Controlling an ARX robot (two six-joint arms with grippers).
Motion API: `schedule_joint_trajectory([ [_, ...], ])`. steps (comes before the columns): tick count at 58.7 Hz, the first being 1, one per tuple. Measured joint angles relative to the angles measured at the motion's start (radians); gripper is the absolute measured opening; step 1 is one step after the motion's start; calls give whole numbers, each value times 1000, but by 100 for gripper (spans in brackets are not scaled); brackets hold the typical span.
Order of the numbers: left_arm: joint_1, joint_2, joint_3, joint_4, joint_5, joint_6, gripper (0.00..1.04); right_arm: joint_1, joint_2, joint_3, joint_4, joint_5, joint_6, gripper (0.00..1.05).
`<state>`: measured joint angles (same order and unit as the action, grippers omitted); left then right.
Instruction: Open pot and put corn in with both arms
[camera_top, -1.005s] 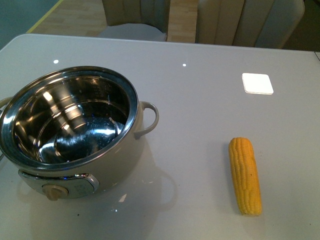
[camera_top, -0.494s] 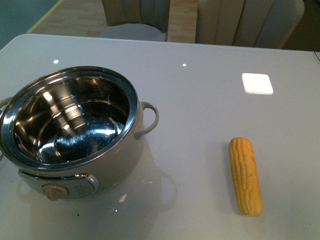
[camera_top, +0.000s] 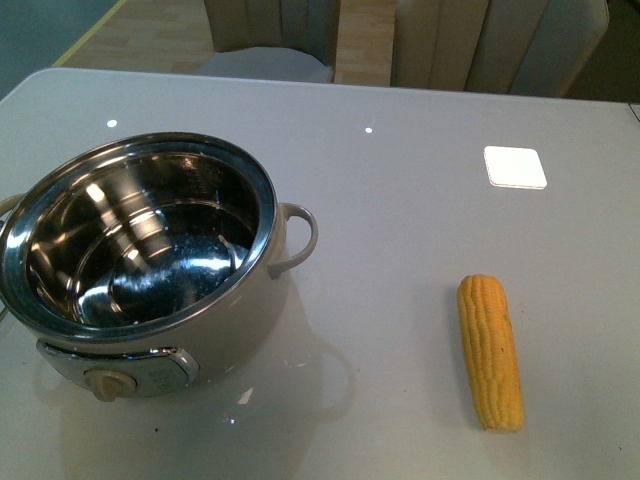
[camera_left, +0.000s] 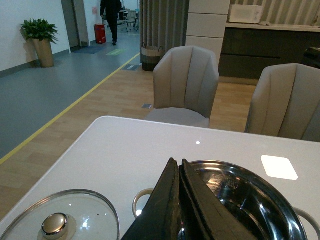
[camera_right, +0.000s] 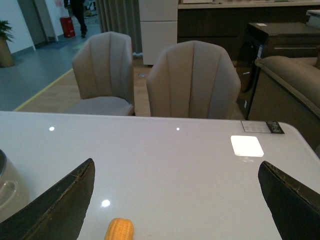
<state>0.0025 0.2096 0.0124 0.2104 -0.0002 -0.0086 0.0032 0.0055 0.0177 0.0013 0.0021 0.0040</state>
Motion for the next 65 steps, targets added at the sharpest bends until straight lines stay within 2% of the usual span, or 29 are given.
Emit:
schedule_joint_trajectory([
  [7,0,-39,0,-39,0,0,3,0,0,0,0,0,0,96],
  [12,0,-156,0,-188,0,0,3,0,0,0,0,0,0,96],
  [28,0,-203,0,-209,0,0,4,0,0,0,0,0,0,96],
  [34,0,-203,0,-209,0,0,22,0,0,0,0,0,0,96],
  [39,0,-203,0,-209,0,0,43,0,0,0,0,0,0,96],
  [40,0,-203,0,-209,0,0,63,0,0,0,0,0,0,96],
  [52,0,-203,0,-209,0,0,98,0,0,0,0,0,0,96],
  [59,0,-203,0,-209,0,3,98,0,2,1,-3,-2,0,96],
  [61,0,-203,0,-209,0,3,98,-6,59,48,-129,-42,35,96],
  [62,0,-203,0,-209,0,3,98,-6,140,104,-258,-47,67,96],
  [65,0,-204,0,-210,1,3,98,5,333,200,-483,-43,124,96],
])
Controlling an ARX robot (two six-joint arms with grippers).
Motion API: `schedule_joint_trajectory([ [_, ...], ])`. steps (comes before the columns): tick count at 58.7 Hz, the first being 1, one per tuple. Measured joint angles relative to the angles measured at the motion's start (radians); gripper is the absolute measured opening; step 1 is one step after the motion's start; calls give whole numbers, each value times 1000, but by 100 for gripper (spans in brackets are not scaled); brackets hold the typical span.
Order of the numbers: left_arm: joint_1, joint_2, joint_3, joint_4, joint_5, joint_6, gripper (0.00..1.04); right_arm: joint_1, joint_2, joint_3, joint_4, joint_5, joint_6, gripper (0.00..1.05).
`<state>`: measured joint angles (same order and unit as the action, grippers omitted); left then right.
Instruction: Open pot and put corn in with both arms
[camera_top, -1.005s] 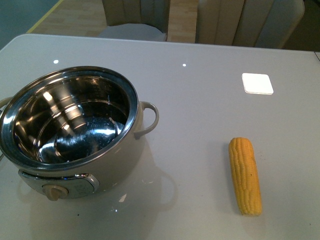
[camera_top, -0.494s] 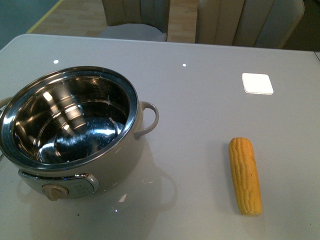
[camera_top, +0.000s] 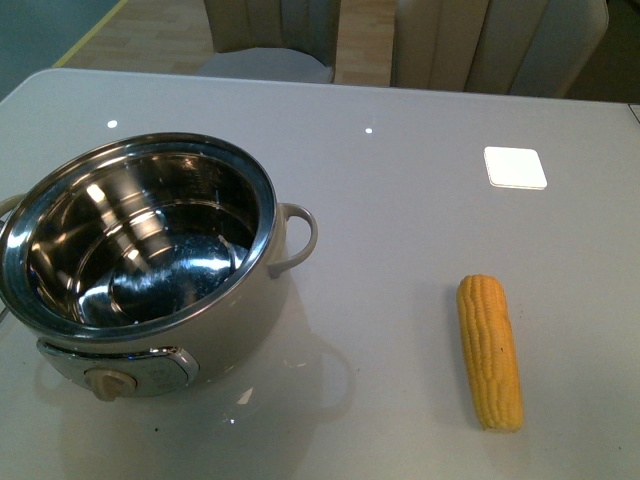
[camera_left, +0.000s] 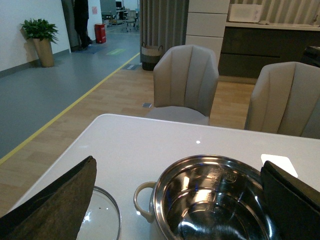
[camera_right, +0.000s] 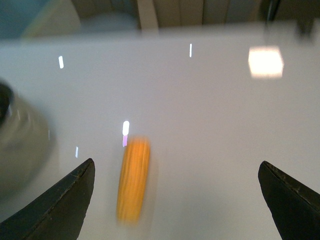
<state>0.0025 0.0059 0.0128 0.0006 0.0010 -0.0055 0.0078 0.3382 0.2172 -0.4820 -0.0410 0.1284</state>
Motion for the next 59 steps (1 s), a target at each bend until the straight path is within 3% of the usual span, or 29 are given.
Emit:
schedule_joint_trajectory([
  [4,0,0,0,0,-1,0,98,37,100,3,-50,24,40,96],
  [12,0,0,0,0,-2,0,98,120,240,3,42,43,97,96],
  [29,0,0,0,0,-1,0,98,243,853,77,519,84,139,96],
  [45,0,0,0,0,-1,0,98,271,1273,195,758,115,138,96],
  [59,0,0,0,0,-1,0,98,294,1551,303,836,114,118,96],
])
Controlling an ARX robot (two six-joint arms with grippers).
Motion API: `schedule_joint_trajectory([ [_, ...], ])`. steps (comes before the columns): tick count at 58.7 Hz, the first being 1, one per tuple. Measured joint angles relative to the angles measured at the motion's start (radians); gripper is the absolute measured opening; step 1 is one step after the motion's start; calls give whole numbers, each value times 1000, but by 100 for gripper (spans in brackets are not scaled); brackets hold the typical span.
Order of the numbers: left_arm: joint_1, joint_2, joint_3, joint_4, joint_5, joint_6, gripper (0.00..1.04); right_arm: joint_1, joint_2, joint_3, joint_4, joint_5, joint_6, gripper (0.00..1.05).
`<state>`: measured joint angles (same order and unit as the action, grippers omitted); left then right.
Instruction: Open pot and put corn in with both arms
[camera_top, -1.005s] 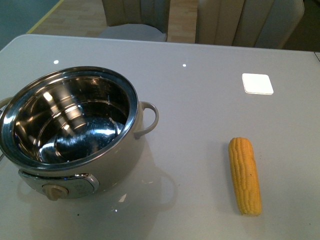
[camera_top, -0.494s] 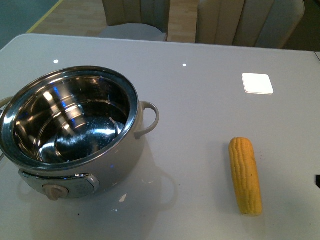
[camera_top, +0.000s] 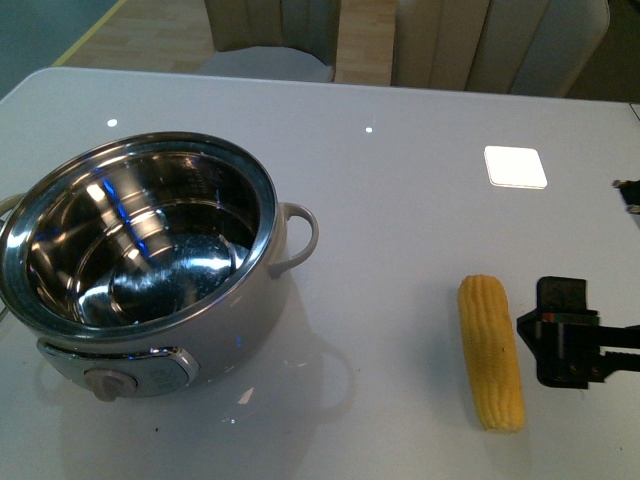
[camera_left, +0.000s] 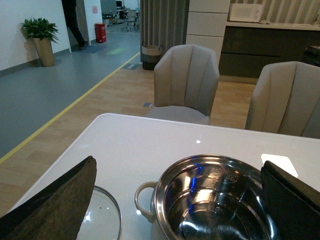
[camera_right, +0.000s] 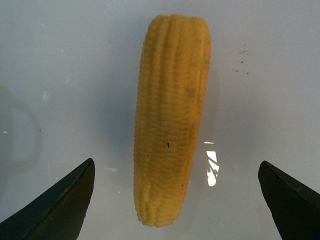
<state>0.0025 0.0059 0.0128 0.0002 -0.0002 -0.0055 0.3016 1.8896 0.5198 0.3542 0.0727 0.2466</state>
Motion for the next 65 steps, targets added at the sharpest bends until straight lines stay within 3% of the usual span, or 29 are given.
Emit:
schedule_joint_trajectory([
  [28,0,0,0,0,0,0,98,-2,283,174,1,35,-144,96],
  [53,0,0,0,0,0,0,98,-1,369,250,-29,37,-151,96],
  [65,0,0,0,0,0,0,98,4,375,264,-35,35,-152,69],
])
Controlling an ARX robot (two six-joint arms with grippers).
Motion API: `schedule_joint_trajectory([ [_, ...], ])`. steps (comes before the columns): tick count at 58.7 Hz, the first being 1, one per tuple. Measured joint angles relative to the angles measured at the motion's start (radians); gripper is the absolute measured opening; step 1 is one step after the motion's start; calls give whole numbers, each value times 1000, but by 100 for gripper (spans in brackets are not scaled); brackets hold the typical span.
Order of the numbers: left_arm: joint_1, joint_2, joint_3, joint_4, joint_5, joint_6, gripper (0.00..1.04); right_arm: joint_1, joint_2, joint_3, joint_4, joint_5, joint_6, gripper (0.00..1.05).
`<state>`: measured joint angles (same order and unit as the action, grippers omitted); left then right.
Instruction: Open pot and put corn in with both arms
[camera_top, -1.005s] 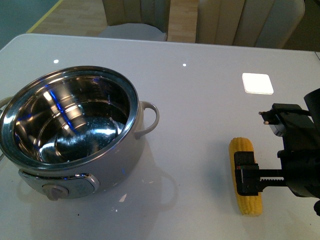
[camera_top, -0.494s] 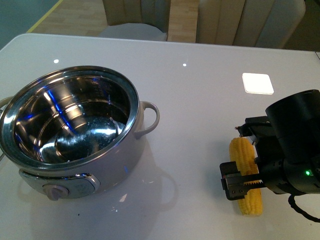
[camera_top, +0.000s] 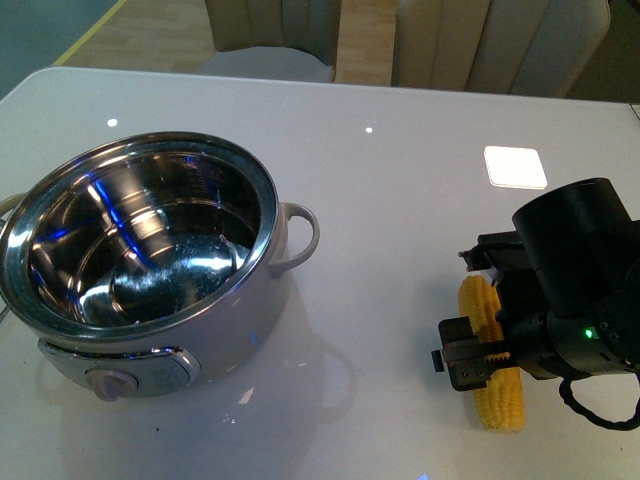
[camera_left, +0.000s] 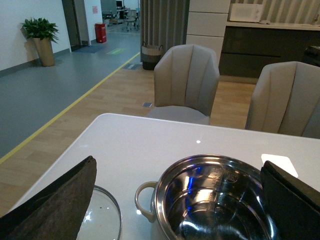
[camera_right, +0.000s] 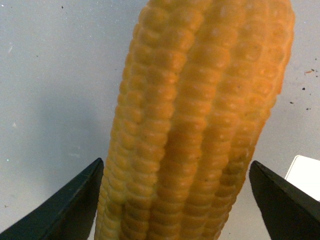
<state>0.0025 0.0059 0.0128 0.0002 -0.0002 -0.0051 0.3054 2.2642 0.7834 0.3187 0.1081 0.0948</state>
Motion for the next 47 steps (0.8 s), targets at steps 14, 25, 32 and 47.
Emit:
schedule_joint_trajectory([
  [14,0,0,0,0,0,0,98,8,-4,-6,1,-10,0,36],
  [25,0,0,0,0,0,0,98,9,-46,-59,4,-45,23,27],
  [32,0,0,0,0,0,0,98,8,-112,-108,9,-77,44,24],
  [47,0,0,0,0,0,0,98,9,-431,-197,-58,-178,124,23],
])
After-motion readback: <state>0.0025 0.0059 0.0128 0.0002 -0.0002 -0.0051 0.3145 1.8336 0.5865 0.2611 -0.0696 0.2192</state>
